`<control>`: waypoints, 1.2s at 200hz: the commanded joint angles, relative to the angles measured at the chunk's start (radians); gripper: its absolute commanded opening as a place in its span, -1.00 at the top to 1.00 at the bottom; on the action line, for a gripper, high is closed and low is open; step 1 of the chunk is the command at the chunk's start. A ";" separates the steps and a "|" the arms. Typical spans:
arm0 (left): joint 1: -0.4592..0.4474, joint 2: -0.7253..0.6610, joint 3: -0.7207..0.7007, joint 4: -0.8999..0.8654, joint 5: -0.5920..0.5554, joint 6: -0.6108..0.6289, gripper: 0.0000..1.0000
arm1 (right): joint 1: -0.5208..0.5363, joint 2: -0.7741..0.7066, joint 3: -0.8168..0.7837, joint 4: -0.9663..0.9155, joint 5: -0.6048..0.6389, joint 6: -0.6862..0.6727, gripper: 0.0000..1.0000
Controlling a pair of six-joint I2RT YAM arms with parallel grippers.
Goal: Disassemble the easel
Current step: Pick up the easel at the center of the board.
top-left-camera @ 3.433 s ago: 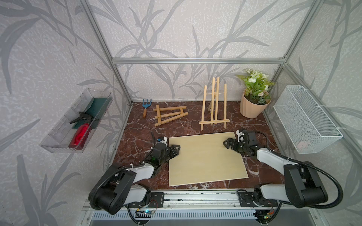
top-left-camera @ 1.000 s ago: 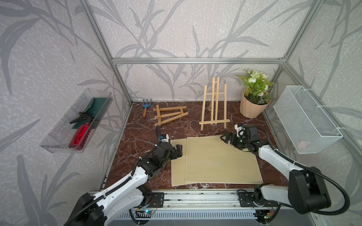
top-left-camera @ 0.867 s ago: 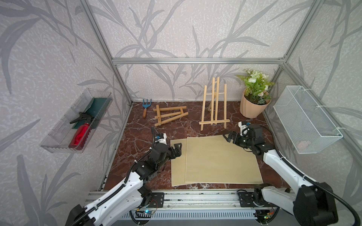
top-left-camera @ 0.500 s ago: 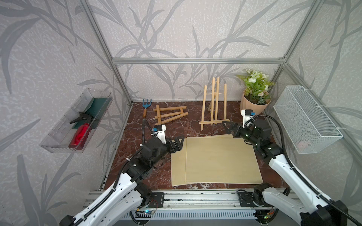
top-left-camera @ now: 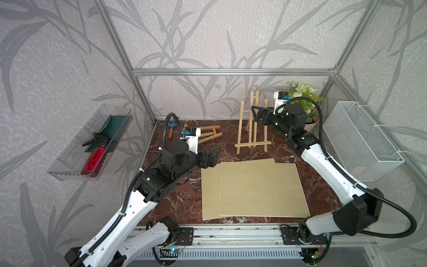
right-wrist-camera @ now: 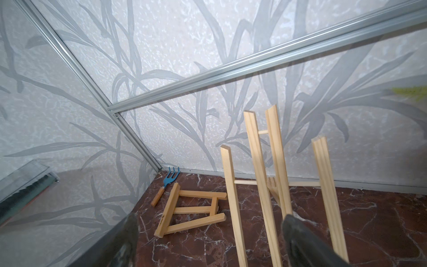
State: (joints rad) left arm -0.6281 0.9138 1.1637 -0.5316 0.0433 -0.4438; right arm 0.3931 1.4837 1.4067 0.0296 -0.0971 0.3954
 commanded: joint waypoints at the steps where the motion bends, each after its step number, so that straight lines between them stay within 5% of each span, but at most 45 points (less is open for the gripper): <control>1: 0.008 -0.004 -0.056 -0.035 -0.094 0.096 -0.91 | 0.006 0.067 -0.044 0.070 0.044 -0.080 -0.91; 44: 0.148 -0.046 -0.180 0.070 0.015 0.028 -0.91 | 0.006 0.217 0.011 -0.011 0.076 -0.163 -0.85; 127: 0.163 -0.036 -0.200 0.081 0.009 0.023 -0.92 | 0.004 0.408 0.095 0.008 0.143 -0.258 -0.76; 216: 0.163 -0.036 -0.209 0.099 0.034 0.028 -0.91 | 0.004 0.429 0.028 0.174 0.132 -0.305 -0.17; 240: 0.163 -0.038 -0.210 0.103 0.034 0.027 -0.92 | 0.004 0.434 0.024 0.181 0.131 -0.306 -0.15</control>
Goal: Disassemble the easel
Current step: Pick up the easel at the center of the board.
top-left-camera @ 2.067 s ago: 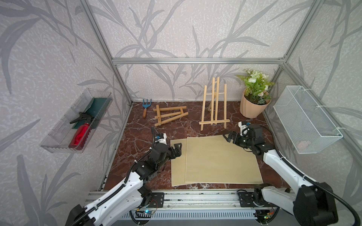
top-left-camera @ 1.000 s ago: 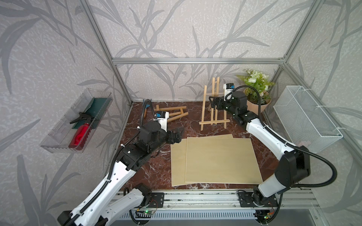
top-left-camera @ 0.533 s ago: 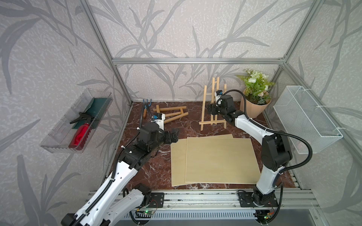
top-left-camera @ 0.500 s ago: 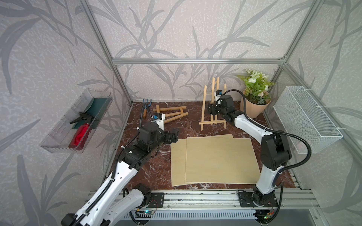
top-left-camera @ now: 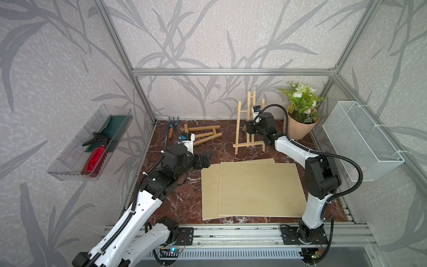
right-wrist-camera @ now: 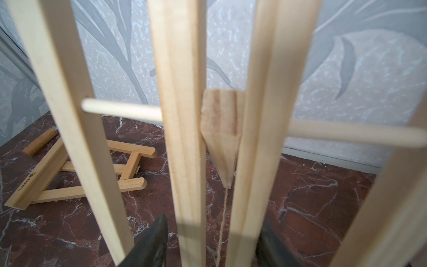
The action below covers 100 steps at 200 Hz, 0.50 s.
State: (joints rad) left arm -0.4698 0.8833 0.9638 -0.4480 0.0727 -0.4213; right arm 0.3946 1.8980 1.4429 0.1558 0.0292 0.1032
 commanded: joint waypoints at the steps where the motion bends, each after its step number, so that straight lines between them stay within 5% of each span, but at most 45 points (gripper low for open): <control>1: 0.005 -0.007 -0.010 0.020 0.005 0.005 -0.91 | 0.003 0.019 -0.013 0.056 0.005 -0.014 -0.15; 100: 0.005 -0.021 -0.014 0.026 0.006 0.008 -0.92 | 0.003 -0.017 -0.076 0.132 0.014 -0.038 0.02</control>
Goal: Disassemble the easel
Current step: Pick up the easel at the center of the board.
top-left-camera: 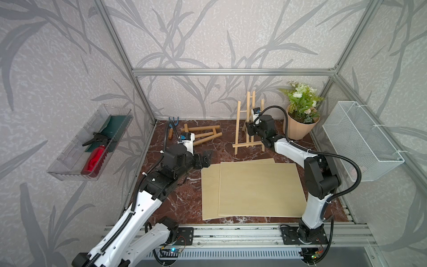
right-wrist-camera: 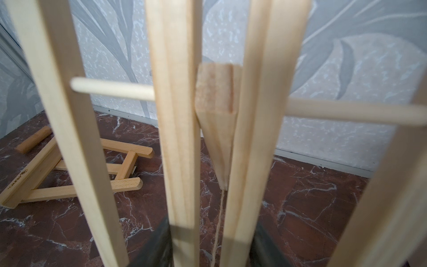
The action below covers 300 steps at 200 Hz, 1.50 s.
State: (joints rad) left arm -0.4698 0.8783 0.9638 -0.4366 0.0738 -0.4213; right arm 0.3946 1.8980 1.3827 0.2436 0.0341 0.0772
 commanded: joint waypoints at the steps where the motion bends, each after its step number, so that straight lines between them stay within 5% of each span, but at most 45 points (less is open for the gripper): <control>1: 0.005 -0.015 -0.014 0.015 0.004 0.008 -0.92 | 0.003 -0.018 -0.015 0.045 0.009 -0.012 0.02; 97: 0.007 -0.020 -0.015 0.013 -0.006 0.014 -0.92 | -0.002 -0.102 -0.095 0.113 0.003 0.001 0.14; 198: 0.058 0.060 0.022 0.040 -0.007 -0.070 -0.85 | -0.044 -0.293 -0.259 0.260 -0.155 0.115 0.27; 300: 0.062 0.541 0.411 0.095 -0.049 -0.101 -0.48 | -0.079 -0.378 -0.368 0.467 -0.643 0.293 0.27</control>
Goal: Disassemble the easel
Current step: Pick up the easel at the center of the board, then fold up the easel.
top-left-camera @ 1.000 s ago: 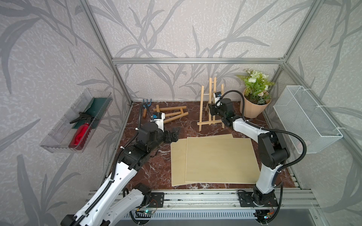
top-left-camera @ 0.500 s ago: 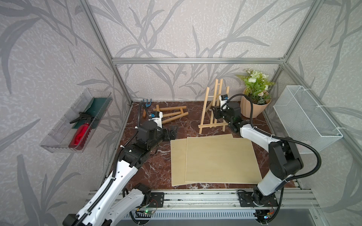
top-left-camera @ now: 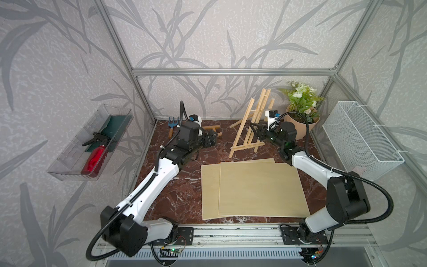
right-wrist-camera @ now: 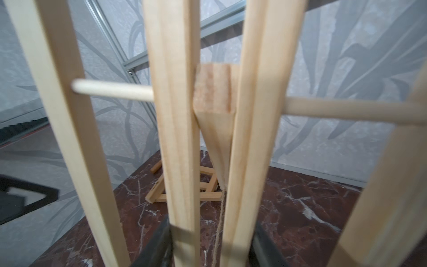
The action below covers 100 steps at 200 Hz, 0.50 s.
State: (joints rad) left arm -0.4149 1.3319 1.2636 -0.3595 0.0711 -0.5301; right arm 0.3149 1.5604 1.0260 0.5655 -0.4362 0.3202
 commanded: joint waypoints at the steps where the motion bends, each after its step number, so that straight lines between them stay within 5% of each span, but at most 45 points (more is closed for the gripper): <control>1: 0.007 0.092 0.116 0.017 -0.047 0.010 -0.47 | 0.001 -0.040 -0.013 0.146 -0.176 0.051 0.27; 69: 0.012 0.475 0.561 -0.098 0.030 0.082 0.37 | 0.001 -0.056 -0.043 0.263 -0.286 0.100 0.27; 100: 0.011 0.605 0.676 -0.135 0.117 0.064 0.47 | -0.002 -0.060 -0.055 0.286 -0.288 0.106 0.27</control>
State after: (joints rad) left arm -0.4057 1.8591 1.8606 -0.4282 0.1108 -0.4660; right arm 0.3168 1.5455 0.9745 0.7345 -0.6930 0.4080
